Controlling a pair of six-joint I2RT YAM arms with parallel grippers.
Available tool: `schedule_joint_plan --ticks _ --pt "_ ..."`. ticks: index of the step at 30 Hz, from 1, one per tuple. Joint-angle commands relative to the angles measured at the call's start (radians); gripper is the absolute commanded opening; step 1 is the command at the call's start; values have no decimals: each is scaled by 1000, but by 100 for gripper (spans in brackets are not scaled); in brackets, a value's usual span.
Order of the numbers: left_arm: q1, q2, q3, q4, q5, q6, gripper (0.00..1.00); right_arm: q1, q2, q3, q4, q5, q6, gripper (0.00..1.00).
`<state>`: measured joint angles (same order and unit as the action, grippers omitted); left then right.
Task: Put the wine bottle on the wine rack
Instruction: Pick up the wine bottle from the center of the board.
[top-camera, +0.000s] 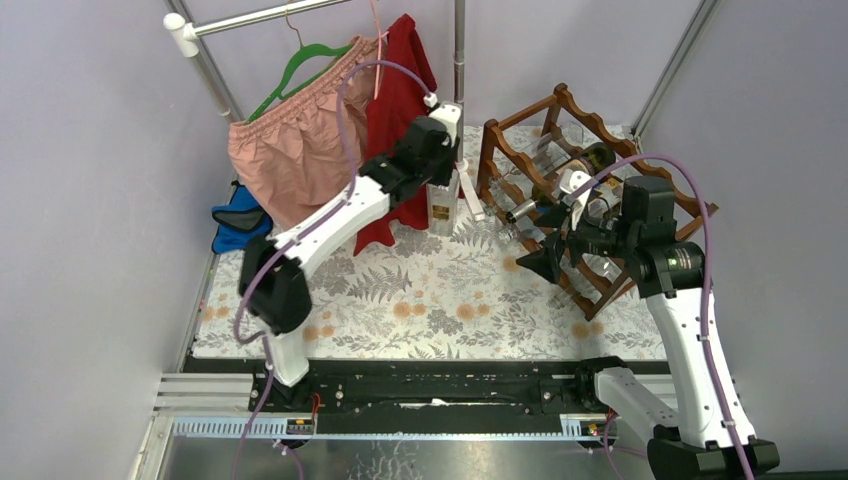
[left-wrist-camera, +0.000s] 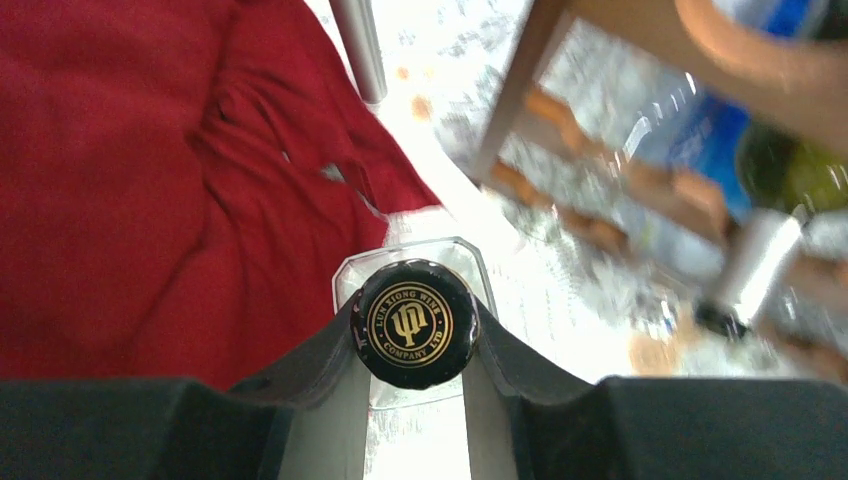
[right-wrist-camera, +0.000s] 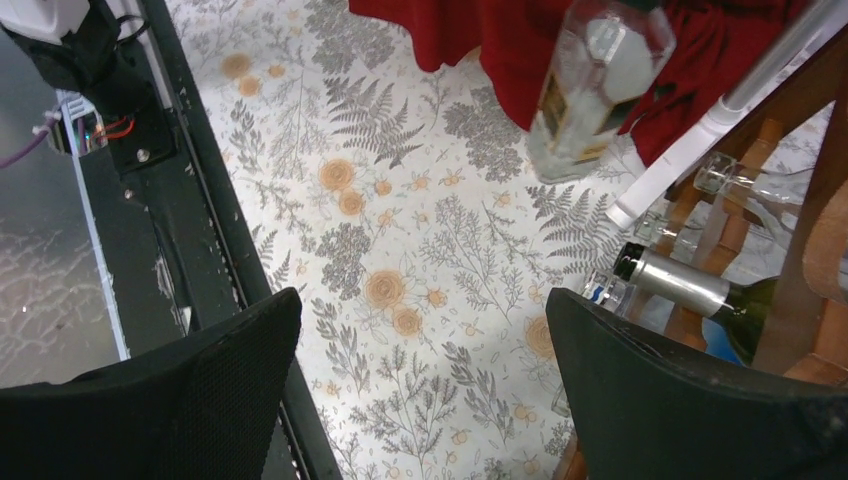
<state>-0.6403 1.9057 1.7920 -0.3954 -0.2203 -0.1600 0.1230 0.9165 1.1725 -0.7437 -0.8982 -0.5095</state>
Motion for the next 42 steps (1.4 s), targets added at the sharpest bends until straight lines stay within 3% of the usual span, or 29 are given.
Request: schedule_joint_plan --ticks 1,11,18,24,29,42 --pt "1 -259 -149 141 240 45 0 -6 27 -6 -69 -86 -139 100" --pt "0 -683 -608 260 643 3 0 46 105 -57 -144 -235 -488 100" --pt "-39 -949 -923 448 865 -104 0 234 150 -132 55 -171 -347 100" --pt "-86 -1085 -1051 542 873 -148 0 386 225 -235 188 -162 -256 100" --pt "-115 -1114 -1107 641 863 -193 0 424 257 -339 363 -186 -107 100" --pt "-128 -1087 -1172 837 809 -252 0 483 322 -495 627 -279 107 100"
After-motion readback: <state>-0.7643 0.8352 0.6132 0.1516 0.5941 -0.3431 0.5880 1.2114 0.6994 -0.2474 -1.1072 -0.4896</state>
